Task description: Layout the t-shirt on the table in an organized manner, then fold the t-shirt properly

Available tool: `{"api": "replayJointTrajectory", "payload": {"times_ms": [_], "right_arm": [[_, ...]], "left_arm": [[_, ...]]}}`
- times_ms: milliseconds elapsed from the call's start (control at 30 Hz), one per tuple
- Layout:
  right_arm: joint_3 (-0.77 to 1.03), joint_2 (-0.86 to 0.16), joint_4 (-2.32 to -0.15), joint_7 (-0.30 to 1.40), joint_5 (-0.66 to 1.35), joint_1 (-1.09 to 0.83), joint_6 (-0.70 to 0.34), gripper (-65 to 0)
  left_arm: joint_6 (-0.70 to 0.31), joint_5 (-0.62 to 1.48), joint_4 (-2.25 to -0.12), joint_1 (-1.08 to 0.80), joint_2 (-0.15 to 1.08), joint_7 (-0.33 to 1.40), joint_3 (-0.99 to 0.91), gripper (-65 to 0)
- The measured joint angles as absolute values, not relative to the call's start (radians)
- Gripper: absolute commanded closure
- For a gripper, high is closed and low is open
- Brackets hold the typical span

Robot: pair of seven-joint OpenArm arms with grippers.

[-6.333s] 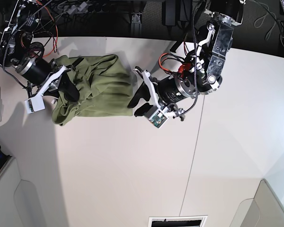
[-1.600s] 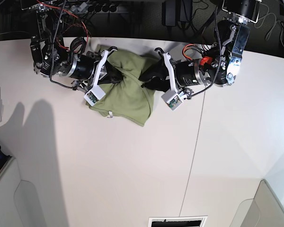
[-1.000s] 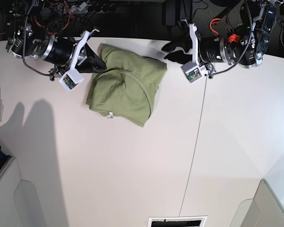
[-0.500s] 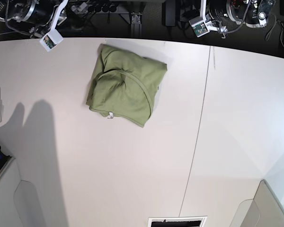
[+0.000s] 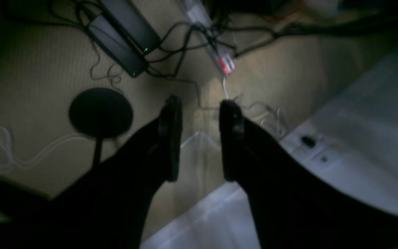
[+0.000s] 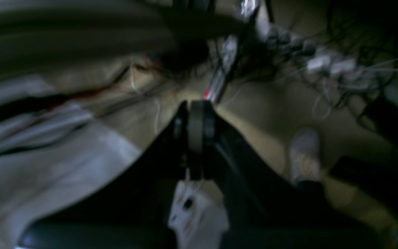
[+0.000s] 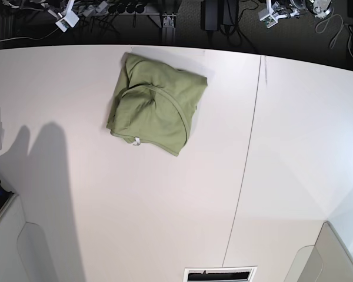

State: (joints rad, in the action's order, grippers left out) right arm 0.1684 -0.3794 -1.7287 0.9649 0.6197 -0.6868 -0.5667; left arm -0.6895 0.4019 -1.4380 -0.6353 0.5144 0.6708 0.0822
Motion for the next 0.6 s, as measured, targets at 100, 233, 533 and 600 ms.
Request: {"api": "replayJointTrajectory", "payload": {"times_ms": [100, 233, 533, 600], "right_arm": [[0.073, -0.379, -1.587, 0.929, 0.567, -0.632, -0.555, 0.0], [-0.056, -0.376, -1.406, 0.910, 0.504, -0.524, -0.467, 0.0], [-0.184, -0.315, -1.089, 0.882, 0.436, -0.287, -0.397, 0.0], [-0.185, -0.289, -1.058, 0.879, 0.415, -0.253, -0.397, 0.0]], "left_arm": [[-0.688, 0.384, -1.271, -0.590, 0.478, 0.636, 0.081, -18.9], [-0.646, 0.290, -1.048, -0.528, 0.421, 0.567, 0.085, -18.9], [-0.564, 0.191, -0.638, -0.281, 0.313, 0.551, 0.125, -18.9], [-0.528, 0.217, -0.581, -0.232, 0.310, 0.564, 0.180, -18.9]]}}
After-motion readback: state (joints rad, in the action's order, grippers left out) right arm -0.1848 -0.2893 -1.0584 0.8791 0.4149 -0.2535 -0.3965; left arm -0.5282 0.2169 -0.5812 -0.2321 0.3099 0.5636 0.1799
